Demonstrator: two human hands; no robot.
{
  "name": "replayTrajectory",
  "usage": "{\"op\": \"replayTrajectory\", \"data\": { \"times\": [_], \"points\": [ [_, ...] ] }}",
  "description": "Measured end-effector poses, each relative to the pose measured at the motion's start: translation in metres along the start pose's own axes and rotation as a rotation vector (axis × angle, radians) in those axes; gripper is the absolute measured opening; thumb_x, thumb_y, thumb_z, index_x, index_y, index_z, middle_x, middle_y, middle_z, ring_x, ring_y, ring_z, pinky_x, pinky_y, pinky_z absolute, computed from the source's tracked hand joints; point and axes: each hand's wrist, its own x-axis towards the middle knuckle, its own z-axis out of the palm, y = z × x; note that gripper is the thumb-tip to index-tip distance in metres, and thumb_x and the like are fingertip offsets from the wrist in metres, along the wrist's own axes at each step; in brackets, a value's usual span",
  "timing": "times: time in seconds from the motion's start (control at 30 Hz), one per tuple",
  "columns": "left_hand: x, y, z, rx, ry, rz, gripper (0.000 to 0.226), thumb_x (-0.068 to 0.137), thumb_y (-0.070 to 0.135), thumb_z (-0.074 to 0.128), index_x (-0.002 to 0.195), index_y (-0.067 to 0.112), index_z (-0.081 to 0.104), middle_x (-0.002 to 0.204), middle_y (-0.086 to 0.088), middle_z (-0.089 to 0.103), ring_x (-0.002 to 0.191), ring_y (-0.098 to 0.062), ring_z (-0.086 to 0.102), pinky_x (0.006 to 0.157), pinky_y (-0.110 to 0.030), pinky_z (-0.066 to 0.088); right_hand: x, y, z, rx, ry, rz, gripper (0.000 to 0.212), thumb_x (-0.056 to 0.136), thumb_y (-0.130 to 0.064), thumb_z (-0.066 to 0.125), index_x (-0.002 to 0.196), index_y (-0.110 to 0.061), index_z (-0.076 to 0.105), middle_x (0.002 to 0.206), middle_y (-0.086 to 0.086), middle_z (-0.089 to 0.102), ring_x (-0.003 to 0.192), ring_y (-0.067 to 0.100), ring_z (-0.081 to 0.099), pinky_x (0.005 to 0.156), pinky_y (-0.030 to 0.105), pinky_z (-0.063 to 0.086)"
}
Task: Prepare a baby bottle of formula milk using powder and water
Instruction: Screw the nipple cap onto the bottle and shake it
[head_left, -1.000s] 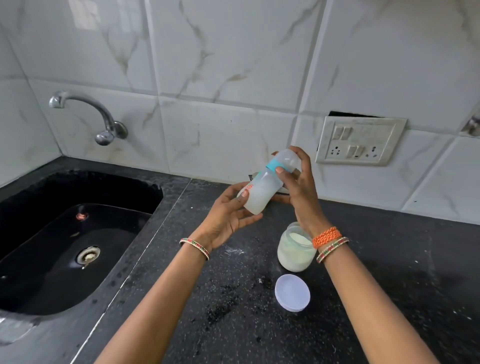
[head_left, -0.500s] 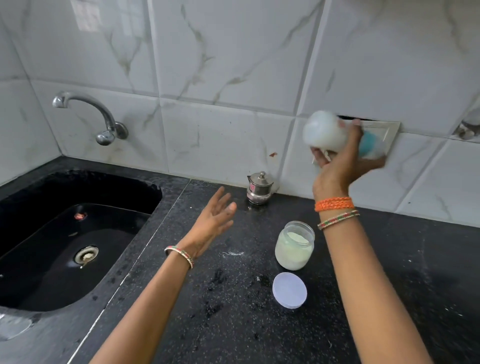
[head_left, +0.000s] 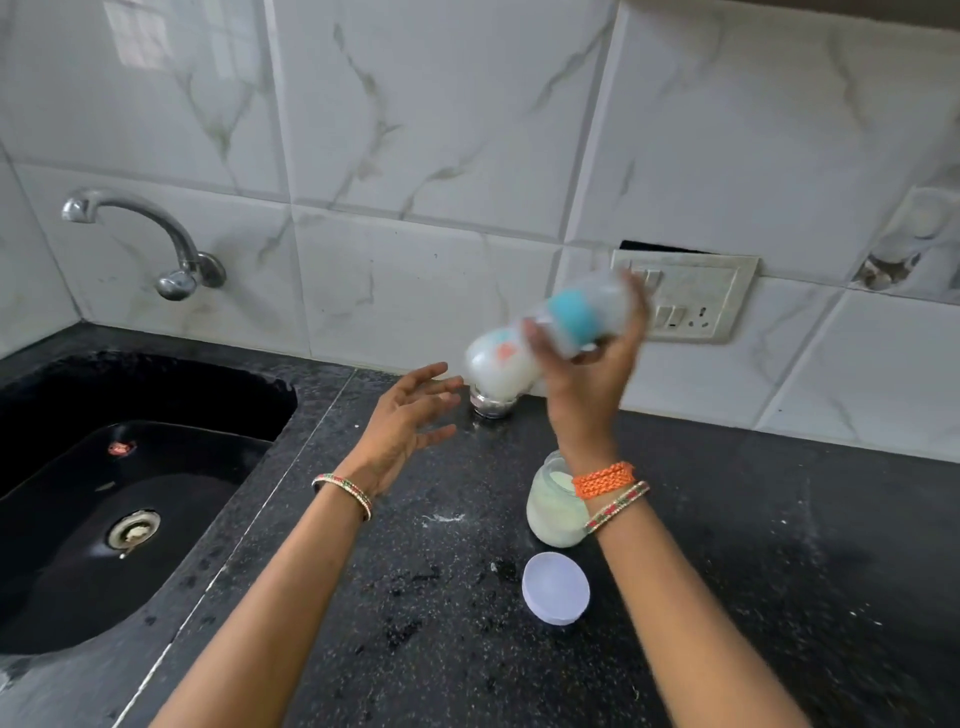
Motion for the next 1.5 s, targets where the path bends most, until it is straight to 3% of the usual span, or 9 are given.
{"op": "replayTrajectory", "data": {
  "times": [0.07,0.2,0.3,0.43,0.9,1.2,1.3,1.43,1.5],
  "points": [
    [-0.001,-0.001,0.000,-0.024,-0.020,-0.010,0.035,0.090,0.005,0.056,0.123,0.017,0.056,0.116,-0.003,0.069,0.106,-0.020,0.065,0.087,-0.039,0.053,-0.001,0.010,-0.002,0.136,0.263,0.004,0.087,0.072,-0.014,0.075,0.139,-0.012,0.020,0.128,0.004,0.042,0.099,0.008,0.062,0.078,0.031,0.057],
    [-0.004,-0.003,0.004,0.066,-0.110,-0.106,0.027,0.089,0.008,0.057,0.115,0.016,0.060,0.112,-0.008,0.069,0.100,-0.023,0.067,0.088,-0.040,0.053,-0.012,0.028,-0.010,-0.140,-0.064,0.045,0.084,0.074,-0.010,0.076,0.139,-0.010,0.022,0.119,-0.006,0.050,0.094,0.005,0.064,0.077,0.022,0.054],
    [-0.004,-0.010,0.005,0.083,-0.121,-0.126,0.028,0.091,0.009,0.054,0.117,0.015,0.060,0.114,-0.007,0.069,0.100,-0.022,0.066,0.087,-0.039,0.054,-0.014,0.044,-0.018,-0.054,0.202,0.095,0.086,0.078,-0.010,0.072,0.141,-0.008,0.014,0.123,-0.002,0.045,0.097,0.006,0.063,0.081,0.027,0.056],
    [-0.008,-0.018,0.007,0.119,-0.143,-0.182,0.028,0.091,0.009,0.055,0.118,0.015,0.060,0.116,-0.007,0.068,0.100,-0.022,0.065,0.087,-0.039,0.053,-0.017,0.050,-0.028,-0.332,-0.115,0.156,0.088,0.073,-0.028,0.073,0.142,-0.022,0.018,0.116,0.001,0.055,0.092,0.015,0.063,0.083,0.029,0.056],
    [-0.003,-0.025,0.010,0.124,-0.057,-0.166,0.021,0.089,0.009,0.059,0.109,0.016,0.062,0.108,-0.003,0.070,0.093,-0.020,0.065,0.079,-0.036,0.055,-0.007,0.075,-0.051,-0.622,-0.205,0.230,0.076,0.081,-0.007,0.071,0.139,-0.024,0.025,0.114,-0.004,0.049,0.091,0.010,0.058,0.083,0.039,0.057],
    [-0.005,-0.025,-0.002,0.056,0.068,-0.147,0.018,0.090,0.006,0.055,0.103,0.017,0.062,0.109,-0.002,0.068,0.088,-0.017,0.063,0.080,-0.039,0.053,-0.013,0.079,-0.043,-0.432,0.175,0.231,0.083,0.074,-0.016,0.077,0.137,-0.014,0.022,0.115,0.007,0.051,0.094,0.021,0.061,0.080,0.028,0.058],
    [-0.005,-0.023,-0.003,0.098,0.025,-0.179,0.019,0.089,0.009,0.058,0.106,0.016,0.062,0.111,-0.002,0.068,0.089,-0.018,0.063,0.080,-0.039,0.053,-0.014,0.076,-0.040,-0.474,-0.163,0.310,0.079,0.071,-0.014,0.081,0.132,-0.024,0.031,0.110,0.001,0.055,0.090,0.013,0.061,0.078,0.025,0.056],
    [-0.004,-0.019,0.000,0.098,0.011,-0.168,0.021,0.088,0.011,0.060,0.108,0.016,0.061,0.109,-0.001,0.068,0.089,-0.018,0.063,0.080,-0.039,0.053,-0.020,0.078,-0.039,-0.295,0.180,0.307,0.072,0.071,-0.021,0.079,0.125,-0.016,0.031,0.111,0.010,0.054,0.086,0.012,0.062,0.078,0.033,0.056],
    [-0.005,-0.017,0.003,0.124,-0.020,-0.188,0.022,0.088,0.010,0.059,0.110,0.015,0.060,0.105,-0.001,0.069,0.087,-0.018,0.064,0.079,-0.039,0.054,-0.019,0.069,-0.034,-0.260,-0.120,0.410,0.061,0.073,-0.017,0.078,0.117,-0.017,0.037,0.104,0.006,0.056,0.083,0.013,0.060,0.075,0.031,0.055]
  ]
}}
